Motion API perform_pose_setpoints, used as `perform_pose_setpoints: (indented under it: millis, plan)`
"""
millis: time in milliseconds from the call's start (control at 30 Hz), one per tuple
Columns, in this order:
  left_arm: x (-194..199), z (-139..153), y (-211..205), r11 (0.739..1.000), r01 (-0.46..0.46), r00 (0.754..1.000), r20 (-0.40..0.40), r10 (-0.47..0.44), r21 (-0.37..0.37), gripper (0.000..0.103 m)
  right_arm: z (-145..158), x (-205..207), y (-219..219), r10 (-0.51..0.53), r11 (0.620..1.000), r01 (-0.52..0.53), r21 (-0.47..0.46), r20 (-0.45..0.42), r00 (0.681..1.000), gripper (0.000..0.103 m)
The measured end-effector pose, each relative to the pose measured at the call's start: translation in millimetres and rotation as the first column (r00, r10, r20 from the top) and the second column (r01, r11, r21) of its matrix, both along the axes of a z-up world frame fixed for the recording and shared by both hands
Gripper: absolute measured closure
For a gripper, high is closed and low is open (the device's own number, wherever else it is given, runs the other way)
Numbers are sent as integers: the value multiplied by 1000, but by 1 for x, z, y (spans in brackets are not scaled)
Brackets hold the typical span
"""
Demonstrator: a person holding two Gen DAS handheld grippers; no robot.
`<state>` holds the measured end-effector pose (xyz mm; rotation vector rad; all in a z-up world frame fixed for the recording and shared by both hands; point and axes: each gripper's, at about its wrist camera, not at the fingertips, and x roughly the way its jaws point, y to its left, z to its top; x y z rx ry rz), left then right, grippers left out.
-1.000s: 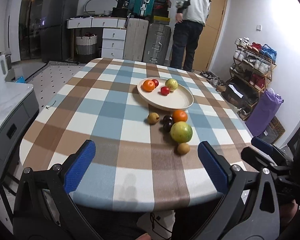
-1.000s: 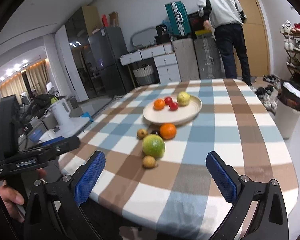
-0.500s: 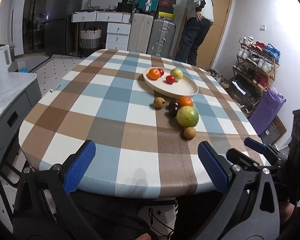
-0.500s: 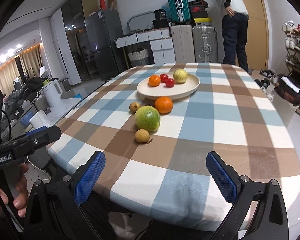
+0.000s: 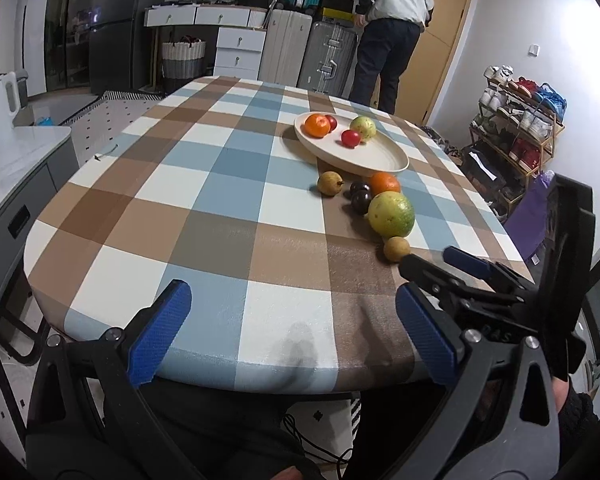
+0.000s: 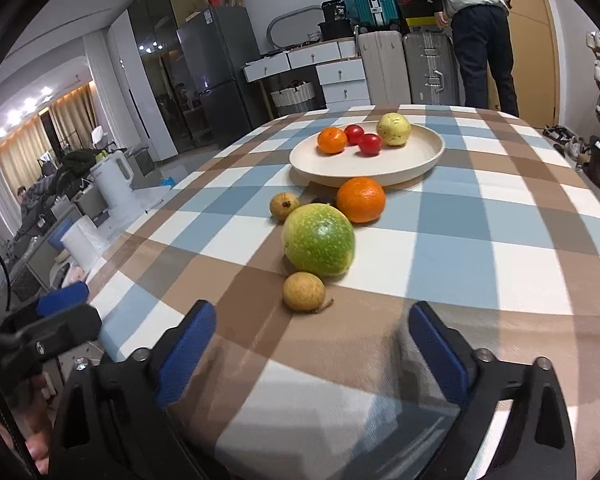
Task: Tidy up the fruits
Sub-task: 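Lower the right tool toward the small brown pear and close on it, then grasp the large yellow-green citrus with the left tool while the right tool holds the pear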
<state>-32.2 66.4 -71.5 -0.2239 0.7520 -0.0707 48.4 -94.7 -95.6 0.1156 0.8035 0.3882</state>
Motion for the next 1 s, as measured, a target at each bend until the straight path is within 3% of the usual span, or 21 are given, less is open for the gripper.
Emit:
perform_pose_setpoints:
  millis: [133, 200, 267, 333, 433, 1000]
  plan:
    - [6, -6, 2, 1000, -1, 1000, -16, 1, -8, 1, -8, 9, 4, 9, 1000, -9, -1, -31, 999, 25]
    - [10, -8, 2, 1000, -1, 1000, -21, 1, -7, 1, -9, 10, 4, 13, 1000, -13, 0, -18, 1000, 38]
    - [11, -9, 2, 1000, 1, 1000, -25, -1, -7, 1, -11, 13, 5, 31, 1000, -31, 1, -30, 999, 65]
    - [14, -10, 1, 1000, 5, 1000, -31, -5, -5, 1, -11, 13, 7, 35, 999, -36, -20, -16, 999, 72]
    - [19, -11, 0, 1000, 6, 999, -36, -6, -4, 1, -8, 10, 5, 44, 999, -44, -10, -1, 999, 76]
    - [71, -6, -32, 995, 101, 993, -54, -100, 14, 1, 8, -12, -36, 15, 997, -20, 76, 65, 998, 76]
